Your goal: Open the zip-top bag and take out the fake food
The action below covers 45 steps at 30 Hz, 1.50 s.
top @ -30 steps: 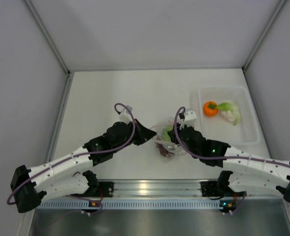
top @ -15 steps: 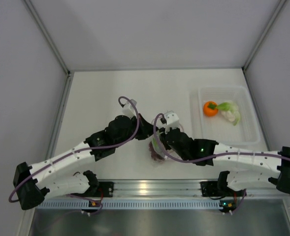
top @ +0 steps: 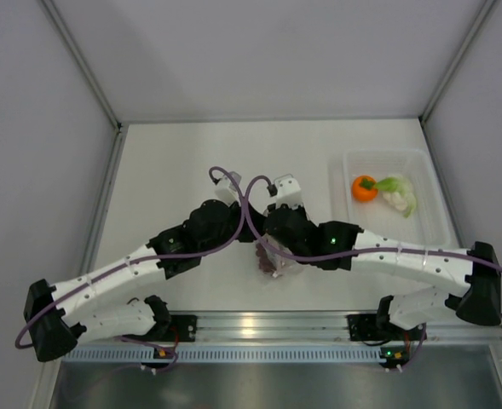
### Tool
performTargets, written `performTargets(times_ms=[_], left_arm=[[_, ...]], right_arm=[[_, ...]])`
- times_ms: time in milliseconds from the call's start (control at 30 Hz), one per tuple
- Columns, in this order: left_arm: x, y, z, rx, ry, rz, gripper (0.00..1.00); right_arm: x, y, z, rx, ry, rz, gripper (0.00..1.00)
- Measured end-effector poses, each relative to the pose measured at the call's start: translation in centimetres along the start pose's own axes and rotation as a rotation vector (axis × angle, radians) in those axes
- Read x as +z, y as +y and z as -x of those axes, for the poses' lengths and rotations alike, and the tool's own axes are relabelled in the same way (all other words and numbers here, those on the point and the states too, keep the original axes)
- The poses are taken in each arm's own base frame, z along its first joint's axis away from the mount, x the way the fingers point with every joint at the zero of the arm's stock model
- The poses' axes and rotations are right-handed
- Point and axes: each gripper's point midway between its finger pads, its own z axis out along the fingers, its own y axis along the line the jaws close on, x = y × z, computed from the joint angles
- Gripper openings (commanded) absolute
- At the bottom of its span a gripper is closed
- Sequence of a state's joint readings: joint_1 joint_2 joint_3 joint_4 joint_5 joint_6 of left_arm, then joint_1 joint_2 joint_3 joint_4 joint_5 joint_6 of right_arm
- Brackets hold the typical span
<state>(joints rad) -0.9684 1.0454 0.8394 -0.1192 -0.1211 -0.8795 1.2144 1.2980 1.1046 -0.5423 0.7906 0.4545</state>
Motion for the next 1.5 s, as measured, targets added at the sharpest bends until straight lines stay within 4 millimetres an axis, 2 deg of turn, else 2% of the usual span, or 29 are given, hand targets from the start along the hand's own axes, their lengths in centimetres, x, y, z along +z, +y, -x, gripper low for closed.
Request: performTargets(times_ms=[167,433,567,800,1000,1133,1233,1367,1500], left_arm=[[-0.4,0.2,-0.1,0.003,-0.006,0.018,0.00],[-1.0,2.3,0.3,-0.005,-0.053,0.100,0.00],[-0.9,3.7,-0.2,-0.013,-0.055,0.151,0.00],[-0.1,4.7,-1.0,-0.022,-0.033,0.190,0.00],[-0.1,4.8,-0.9,-0.031,-0.043,0.199,0.00],[-0.3,5.3,-0.7,-0.038,-0.061,0.215,0.00],[-0.6,5.7,-0.5,-0.050,-0.079,0.232,0.00],[-1.3,5.9,0.4,-0.072,-0.124,0.249,0.00],[-2.2,6.3,1.1,-0.083,-0.162,0.262,0.00]], right_arm=[[-0.8,0.3,1.9,0.021,-0.013,0.021,0.00],[-3.0,-1.0,2.3,0.022,-0.005,0.066,0.00],[-4.6,-1.2,3.3,0.049,-0.028,0.137,0.00],[-8.1,-1.2,5.6,0.116,-0.113,0.307,0.00],[-10.0,1.0,6.2,0.159,-0.138,0.485,0.00],[-12.8,3.1,8.3,0.234,-0.182,0.676,0.00],[-14.6,3.7,9.4,0.276,-0.208,0.769,0.00],[-15.3,2.5,10.4,0.318,-0.240,0.749,0.00],[-15.2,-1.6,12.0,0.362,-0.314,0.587,0.00]])
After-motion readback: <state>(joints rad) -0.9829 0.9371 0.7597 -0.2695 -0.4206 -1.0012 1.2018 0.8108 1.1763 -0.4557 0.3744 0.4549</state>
